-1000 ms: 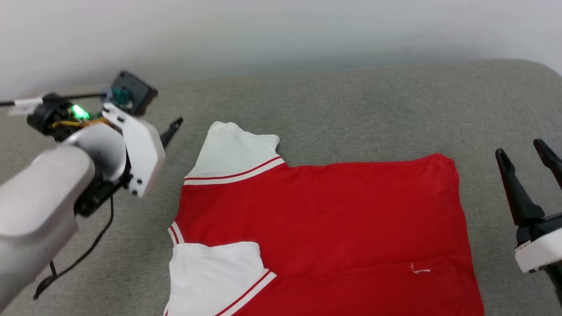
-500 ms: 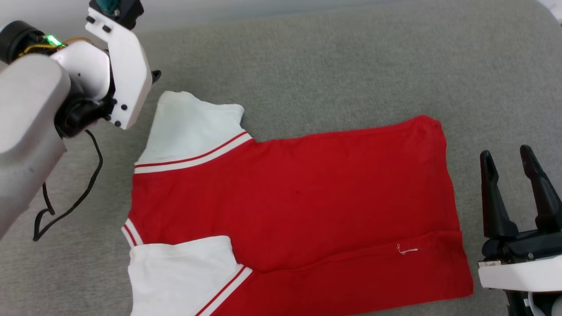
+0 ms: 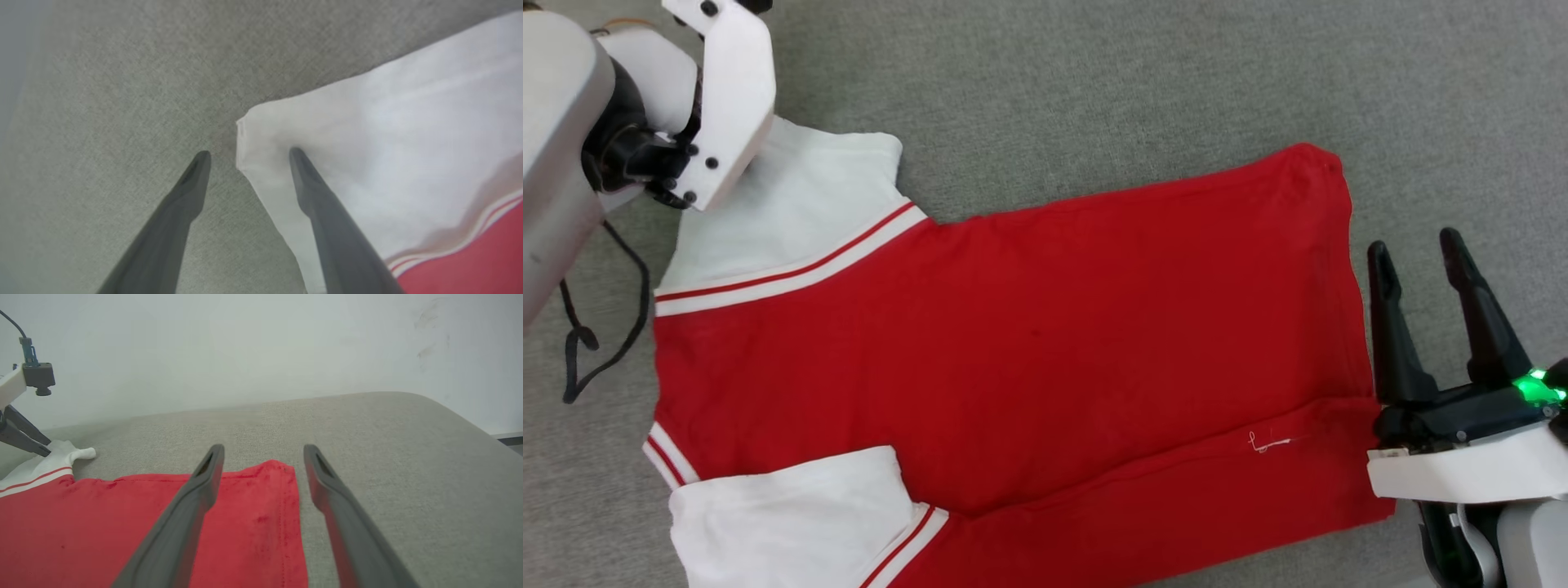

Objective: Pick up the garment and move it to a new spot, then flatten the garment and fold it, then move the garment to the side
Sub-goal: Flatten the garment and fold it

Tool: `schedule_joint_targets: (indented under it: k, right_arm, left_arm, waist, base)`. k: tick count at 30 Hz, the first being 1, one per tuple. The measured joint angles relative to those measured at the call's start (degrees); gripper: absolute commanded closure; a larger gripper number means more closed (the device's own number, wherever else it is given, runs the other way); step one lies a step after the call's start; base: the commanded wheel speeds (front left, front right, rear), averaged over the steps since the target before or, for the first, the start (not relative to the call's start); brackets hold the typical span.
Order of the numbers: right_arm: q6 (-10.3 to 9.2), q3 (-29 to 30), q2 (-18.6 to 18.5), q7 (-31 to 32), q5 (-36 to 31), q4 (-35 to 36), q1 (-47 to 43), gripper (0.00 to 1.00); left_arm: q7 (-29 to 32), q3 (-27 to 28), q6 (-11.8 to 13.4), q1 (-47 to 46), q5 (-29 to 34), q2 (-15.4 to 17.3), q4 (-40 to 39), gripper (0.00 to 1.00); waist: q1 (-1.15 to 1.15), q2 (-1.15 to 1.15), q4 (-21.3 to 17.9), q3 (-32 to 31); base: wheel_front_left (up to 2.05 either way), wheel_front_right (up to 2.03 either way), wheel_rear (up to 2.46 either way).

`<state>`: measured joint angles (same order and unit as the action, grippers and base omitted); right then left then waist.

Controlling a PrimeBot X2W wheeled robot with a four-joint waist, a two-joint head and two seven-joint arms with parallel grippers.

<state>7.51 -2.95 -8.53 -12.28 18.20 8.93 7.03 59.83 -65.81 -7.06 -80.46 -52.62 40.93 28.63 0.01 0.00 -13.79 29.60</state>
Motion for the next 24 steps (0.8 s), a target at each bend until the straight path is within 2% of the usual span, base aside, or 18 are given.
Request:
schedule_joint_targets:
  k: [7,8,9,17,20,24]
  right_arm:
    - [0.00,-1.51,-0.66,-1.38,0.85,-3.64,1.33,0.00]
    - [0.00,-1.58,-0.87,-1.55,0.86,-4.08,1.42,0.00]
    - [0.00,-1.58,-1.05,-1.62,0.88,-4.49,1.63,0.00]
    - [0.00,0.78,-3.02,-2.27,1.00,-5.20,3.51,0.00]
    - [0.00,2.25,-5.49,-1.86,0.79,-4.63,4.72,0.00]
    - [0.00,3.46,-10.58,1.16,0.43,-3.16,8.70,0.00]
  left_arm:
    - [2.29,-1.54,-0.27,-0.98,-1.47,1.76,-1.47,0.00]
    - [2.22,-1.62,-0.27,-0.98,-1.81,1.91,-1.71,0.67]
    - [1.96,-1.71,-0.27,-0.90,-2.16,1.98,-1.96,1.00]
    - [-2.69,-3.09,-0.33,1.12,-3.49,1.75,-4.11,1.00]
    - [-4.88,-3.92,-0.33,2.18,-3.63,1.65,-5.39,1.00]
    - [-8.61,-4.08,-0.33,2.97,-4.19,1.56,-7.28,1.00]
  waist:
    - [-0.01,0.00,-1.44,2.68]
    - [-0.01,0.00,-1.41,2.71]
    - [-0.01,0.00,-1.35,2.66]
    - [0.00,0.00,0.00,-0.21]
    - [0.00,0.00,0.81,-2.32]
    - [0.00,0.00,2.24,-5.30]
  base:
    - [0.00,0.00,0.00]
    - [0.00,0.00,0.00]
    - [0.00,0.00,0.00]
    - [0.00,0.00,0.00]
    - [0.00,0.00,0.00]
    - [0.00,0.00,0.00]
